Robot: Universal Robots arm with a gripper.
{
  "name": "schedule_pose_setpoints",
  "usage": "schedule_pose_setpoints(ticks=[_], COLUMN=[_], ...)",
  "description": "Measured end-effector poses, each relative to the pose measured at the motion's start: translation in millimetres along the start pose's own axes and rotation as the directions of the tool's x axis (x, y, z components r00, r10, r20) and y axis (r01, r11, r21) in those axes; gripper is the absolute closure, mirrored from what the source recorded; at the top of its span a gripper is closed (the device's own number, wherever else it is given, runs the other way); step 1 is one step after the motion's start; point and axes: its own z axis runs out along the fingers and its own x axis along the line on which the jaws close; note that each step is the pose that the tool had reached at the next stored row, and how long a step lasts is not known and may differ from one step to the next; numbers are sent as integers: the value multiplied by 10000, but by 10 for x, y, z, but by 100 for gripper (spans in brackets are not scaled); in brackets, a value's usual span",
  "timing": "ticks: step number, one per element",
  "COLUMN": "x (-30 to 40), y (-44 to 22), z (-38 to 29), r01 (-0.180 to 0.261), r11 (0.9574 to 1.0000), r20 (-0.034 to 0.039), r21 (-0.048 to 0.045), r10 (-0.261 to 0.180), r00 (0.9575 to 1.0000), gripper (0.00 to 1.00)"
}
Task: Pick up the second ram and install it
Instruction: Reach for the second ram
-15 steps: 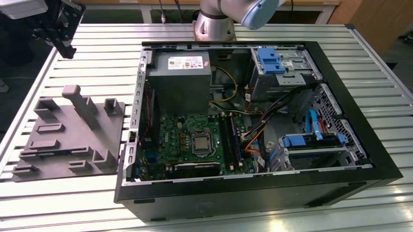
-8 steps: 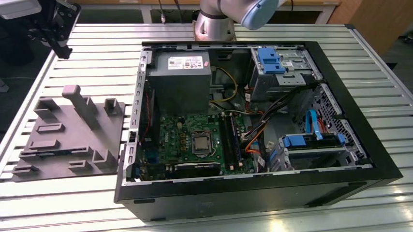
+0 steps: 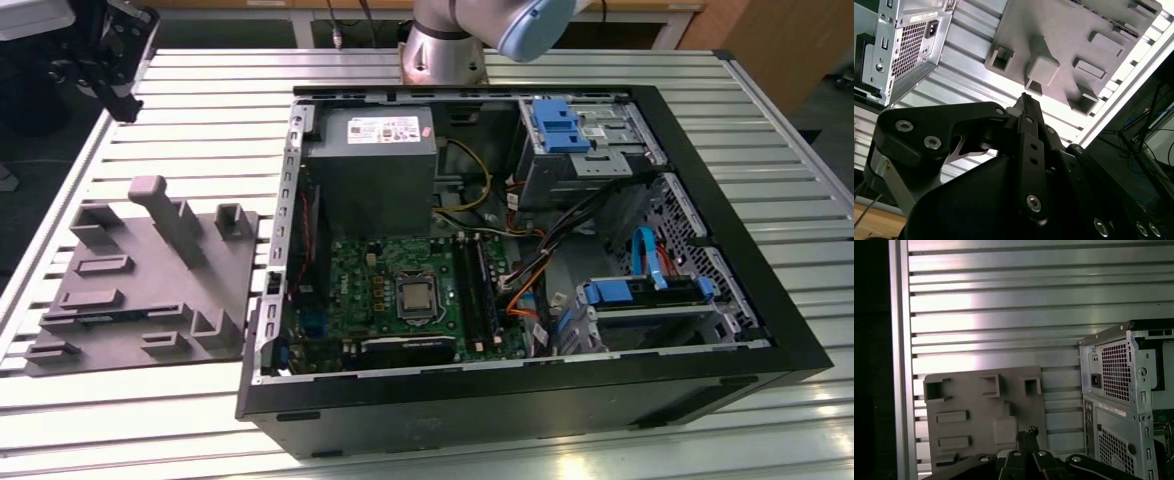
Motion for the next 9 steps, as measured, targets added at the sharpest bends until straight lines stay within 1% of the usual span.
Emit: schedule_pose_setpoints(ticks=[6,9], x=[41,53], y=[-7,-20], z=[2,11], r01=[0,0], r11=[10000,10000], r20=[1,1], r21=[0,-1], r10=[0,0], r00=[10000,10000], gripper=[89,89])
